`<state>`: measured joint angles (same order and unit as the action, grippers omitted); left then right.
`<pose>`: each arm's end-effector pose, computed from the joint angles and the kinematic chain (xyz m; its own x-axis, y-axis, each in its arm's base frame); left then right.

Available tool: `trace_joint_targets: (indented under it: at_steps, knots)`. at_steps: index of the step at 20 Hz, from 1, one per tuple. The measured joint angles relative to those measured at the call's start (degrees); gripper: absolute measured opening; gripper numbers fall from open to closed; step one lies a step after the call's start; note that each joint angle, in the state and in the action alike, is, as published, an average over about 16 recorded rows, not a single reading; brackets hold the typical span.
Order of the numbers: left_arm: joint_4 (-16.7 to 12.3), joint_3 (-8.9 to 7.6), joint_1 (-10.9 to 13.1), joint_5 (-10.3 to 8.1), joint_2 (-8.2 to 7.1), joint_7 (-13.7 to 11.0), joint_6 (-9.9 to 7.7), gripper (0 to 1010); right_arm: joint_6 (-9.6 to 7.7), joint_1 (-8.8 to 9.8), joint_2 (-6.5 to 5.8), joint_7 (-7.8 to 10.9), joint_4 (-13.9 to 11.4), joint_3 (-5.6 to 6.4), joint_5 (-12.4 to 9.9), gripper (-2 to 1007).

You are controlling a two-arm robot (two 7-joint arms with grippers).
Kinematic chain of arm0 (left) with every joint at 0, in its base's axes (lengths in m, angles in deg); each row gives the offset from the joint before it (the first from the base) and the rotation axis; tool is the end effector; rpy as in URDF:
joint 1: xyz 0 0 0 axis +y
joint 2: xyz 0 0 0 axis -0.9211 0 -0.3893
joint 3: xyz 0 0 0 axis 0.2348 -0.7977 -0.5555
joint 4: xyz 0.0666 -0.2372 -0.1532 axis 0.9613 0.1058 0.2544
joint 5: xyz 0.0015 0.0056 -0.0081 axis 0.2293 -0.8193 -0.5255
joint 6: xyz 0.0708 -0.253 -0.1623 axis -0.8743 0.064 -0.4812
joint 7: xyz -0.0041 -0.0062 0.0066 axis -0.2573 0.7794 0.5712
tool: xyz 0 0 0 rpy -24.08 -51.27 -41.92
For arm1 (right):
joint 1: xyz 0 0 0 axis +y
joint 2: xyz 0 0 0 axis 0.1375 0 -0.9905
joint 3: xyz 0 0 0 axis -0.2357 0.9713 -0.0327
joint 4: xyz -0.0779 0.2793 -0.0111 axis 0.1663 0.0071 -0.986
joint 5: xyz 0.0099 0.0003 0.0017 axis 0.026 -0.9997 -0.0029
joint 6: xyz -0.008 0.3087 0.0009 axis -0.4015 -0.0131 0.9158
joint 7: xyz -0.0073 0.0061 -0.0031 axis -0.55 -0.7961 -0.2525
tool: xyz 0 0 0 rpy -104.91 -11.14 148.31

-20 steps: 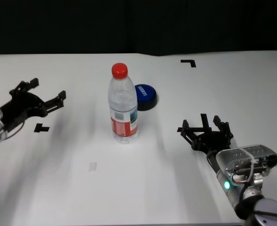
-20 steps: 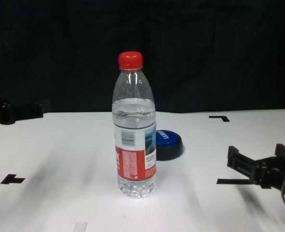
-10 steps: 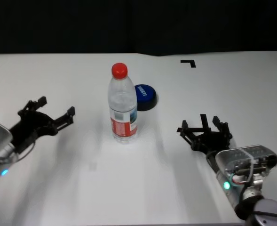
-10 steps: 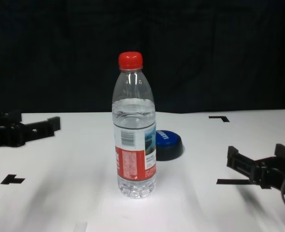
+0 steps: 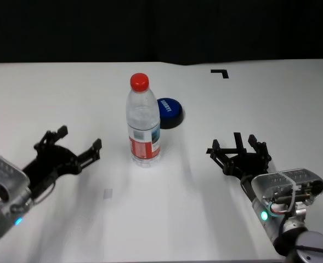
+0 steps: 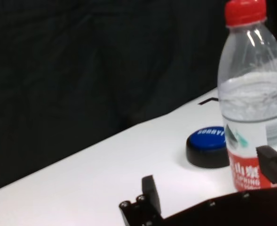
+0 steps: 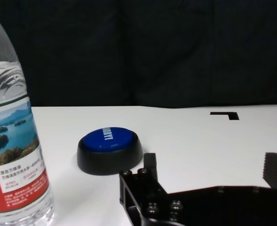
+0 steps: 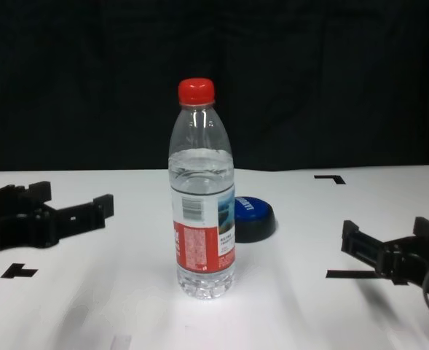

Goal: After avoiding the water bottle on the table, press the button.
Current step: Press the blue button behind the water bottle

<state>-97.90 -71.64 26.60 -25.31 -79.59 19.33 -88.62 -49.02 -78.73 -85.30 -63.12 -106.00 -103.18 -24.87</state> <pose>0.3062 0.0679 -0.2599 0.4601 0.8411 0.2844 -0.8866 0.4522 0.0970 0.3002 0.0394 -0.3072 0.2026 -0.9779 -0.0509 0.9793 0.2025 0.0059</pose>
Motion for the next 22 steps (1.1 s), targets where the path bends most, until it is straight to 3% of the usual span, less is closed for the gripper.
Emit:
trace_joint_targets:
  at_steps: [4, 9, 19, 22]
  knots:
    - [-1.2, 0.14, 1.8, 1.7, 1.29, 1.8, 0.58, 1003, 0.0, 0.0, 0.0, 0.0, 0.0, 0.0, 0.0, 1003]
    - [-1.2, 0.66, 3.5, 4.25, 3.0, 3.7, 2.77, 1003, 0.0, 0.0, 0.0, 0.0, 0.0, 0.0, 0.0, 1003]
    - [1.6, 1.86, 4.9, 10.56, 5.03, 5.9, 10.21, 1003, 0.0, 0.0, 0.0, 0.0, 0.0, 0.0, 0.0, 1003]
    - [2.0, 1.89, 5.2, 12.58, 5.54, 6.7, 11.7, 1003, 0.0, 0.0, 0.0, 0.0, 0.0, 0.0, 0.0, 1003]
